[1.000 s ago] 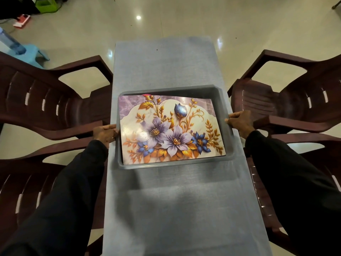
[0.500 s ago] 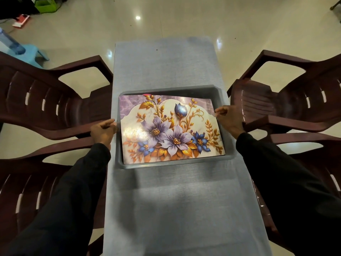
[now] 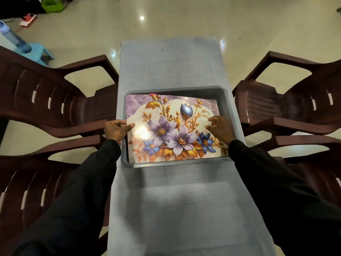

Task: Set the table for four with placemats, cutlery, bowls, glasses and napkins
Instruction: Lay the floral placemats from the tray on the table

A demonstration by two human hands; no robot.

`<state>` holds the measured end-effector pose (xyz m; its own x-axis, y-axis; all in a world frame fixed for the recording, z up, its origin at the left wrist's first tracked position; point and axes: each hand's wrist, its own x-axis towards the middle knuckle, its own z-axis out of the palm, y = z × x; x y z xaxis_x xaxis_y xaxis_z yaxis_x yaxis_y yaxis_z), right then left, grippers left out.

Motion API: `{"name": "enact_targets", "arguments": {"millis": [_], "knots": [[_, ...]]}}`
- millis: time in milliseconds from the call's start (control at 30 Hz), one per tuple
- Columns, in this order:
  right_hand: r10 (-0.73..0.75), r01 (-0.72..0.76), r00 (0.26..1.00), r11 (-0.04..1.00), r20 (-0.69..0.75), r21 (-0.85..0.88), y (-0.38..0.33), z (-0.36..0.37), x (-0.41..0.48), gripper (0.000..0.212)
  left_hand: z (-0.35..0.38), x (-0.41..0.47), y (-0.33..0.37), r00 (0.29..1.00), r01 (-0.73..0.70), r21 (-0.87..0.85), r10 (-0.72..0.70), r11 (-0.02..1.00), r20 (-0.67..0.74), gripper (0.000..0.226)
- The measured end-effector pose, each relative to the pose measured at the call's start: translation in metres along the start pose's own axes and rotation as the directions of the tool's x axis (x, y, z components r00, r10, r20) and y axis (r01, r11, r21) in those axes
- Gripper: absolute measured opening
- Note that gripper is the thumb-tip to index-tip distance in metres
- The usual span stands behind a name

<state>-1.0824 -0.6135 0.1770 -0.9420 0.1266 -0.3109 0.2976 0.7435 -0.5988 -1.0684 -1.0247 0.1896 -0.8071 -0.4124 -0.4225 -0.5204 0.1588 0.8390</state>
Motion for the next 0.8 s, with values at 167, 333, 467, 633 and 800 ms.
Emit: {"name": "enact_targets", "arguments": {"millis": [167, 333, 467, 633, 800], "knots": [[0.087, -0.085, 0.995, 0.996, -0.056, 0.027, 0.000, -0.009, -0.001, 0.031, -0.002, 0.007, -0.003, 0.997, -0.004, 0.007, 0.004, 1.000, -0.078, 0.027], [0.156, -0.154, 0.987, 0.986, -0.025, 0.056, 0.005, -0.008, 0.000, 0.029, -0.004, 0.005, 0.001, 0.993, 0.000, -0.010, -0.002, 1.000, -0.122, 0.029], [0.162, -0.160, 0.987, 0.983, -0.009, 0.092, 0.002, -0.010, -0.005, 0.038, -0.004, 0.004, 0.007, 0.989, -0.027, 0.044, 0.033, 0.999, -0.143, 0.026], [0.140, -0.139, 0.990, 0.985, 0.004, 0.101, 0.002, -0.010, -0.004, 0.048, -0.005, -0.003, 0.035, 0.965, -0.154, 0.225, 0.196, 0.962, -0.174, 0.016], [0.106, -0.104, 0.994, 0.988, -0.008, 0.118, -0.009, -0.011, -0.009, 0.028, -0.034, 0.001, 0.048, 0.982, -0.082, 0.208, 0.114, 0.975, -0.149, 0.018]]}}
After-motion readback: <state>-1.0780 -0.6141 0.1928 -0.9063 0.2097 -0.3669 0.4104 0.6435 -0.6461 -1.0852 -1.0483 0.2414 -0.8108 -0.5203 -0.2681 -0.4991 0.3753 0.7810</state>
